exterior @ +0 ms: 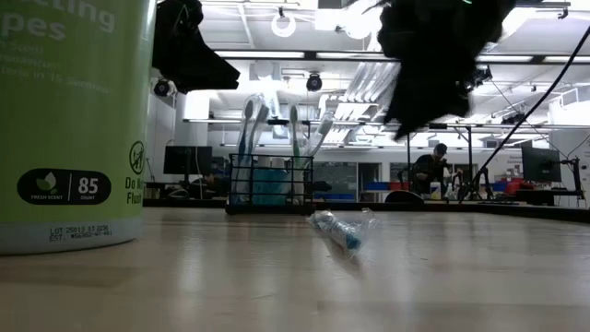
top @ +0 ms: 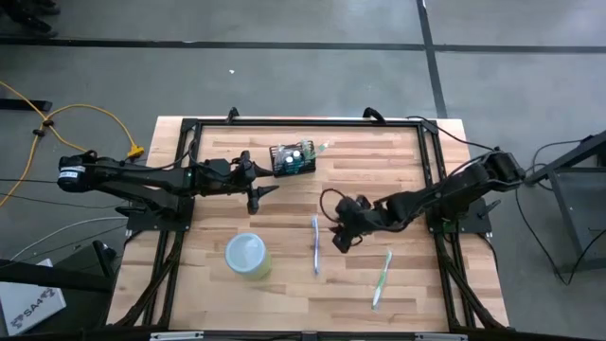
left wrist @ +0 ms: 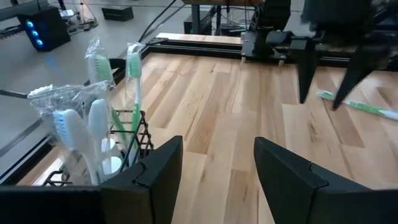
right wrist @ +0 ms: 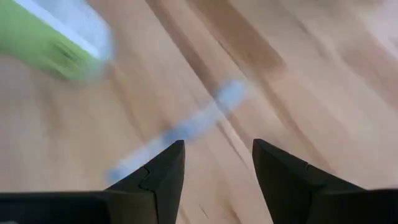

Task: Pick & Place toothbrushing station
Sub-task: Put the green toothbrush into the black bin mesh mesh organizer

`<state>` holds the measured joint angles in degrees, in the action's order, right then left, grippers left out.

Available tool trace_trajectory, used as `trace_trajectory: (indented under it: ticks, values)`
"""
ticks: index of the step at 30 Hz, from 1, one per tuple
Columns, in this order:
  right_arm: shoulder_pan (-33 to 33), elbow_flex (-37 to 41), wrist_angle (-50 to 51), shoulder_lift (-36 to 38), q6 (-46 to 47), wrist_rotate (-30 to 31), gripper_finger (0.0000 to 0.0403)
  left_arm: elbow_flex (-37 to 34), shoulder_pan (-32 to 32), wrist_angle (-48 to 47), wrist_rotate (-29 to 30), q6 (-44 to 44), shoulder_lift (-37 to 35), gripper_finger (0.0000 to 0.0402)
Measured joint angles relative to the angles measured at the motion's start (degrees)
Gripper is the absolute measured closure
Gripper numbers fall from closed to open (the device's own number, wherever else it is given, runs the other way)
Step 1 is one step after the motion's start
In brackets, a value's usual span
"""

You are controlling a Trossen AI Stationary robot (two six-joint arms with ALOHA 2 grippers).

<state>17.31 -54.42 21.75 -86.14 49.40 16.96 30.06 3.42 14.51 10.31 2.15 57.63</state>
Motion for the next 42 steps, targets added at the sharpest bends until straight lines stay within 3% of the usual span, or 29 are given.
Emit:
trace_trajectory:
  ticks: [5, 11, 20, 29, 42]
  values:
    - [3.0, 0.0, 8.9, 0.1, 8.3, -1.4, 0.0222, 0.0, 0.0, 0.1, 0.0, 0.0, 0.0, 0.0208]
    - [7.5, 0.0, 16.9, 0.5, 22.8, -9.8, 0.0222, 0.0, 0.0, 0.1, 0.0, 0.0, 0.0, 0.0208]
    - [13.6, 0.0, 20.3, 0.5, 42.8, -17.5, 0.0233, 0.0, 0.0, 0.0, 0.0, 1.7, 0.0, 0.0208]
    - [19.8, 0.0, 20.1, 0.5, 57.2, -18.8, 0.0262, 0.0, 0.0, -1.0, 0.0, 4.2, 0.5, 0.0208]
    - [25.1, 0.0, 20.0, 0.4, 77.6, -13.9, 0.0284, 0.0, 0.0, -0.8, 0.0, 3.7, 0.5, 0.0208]
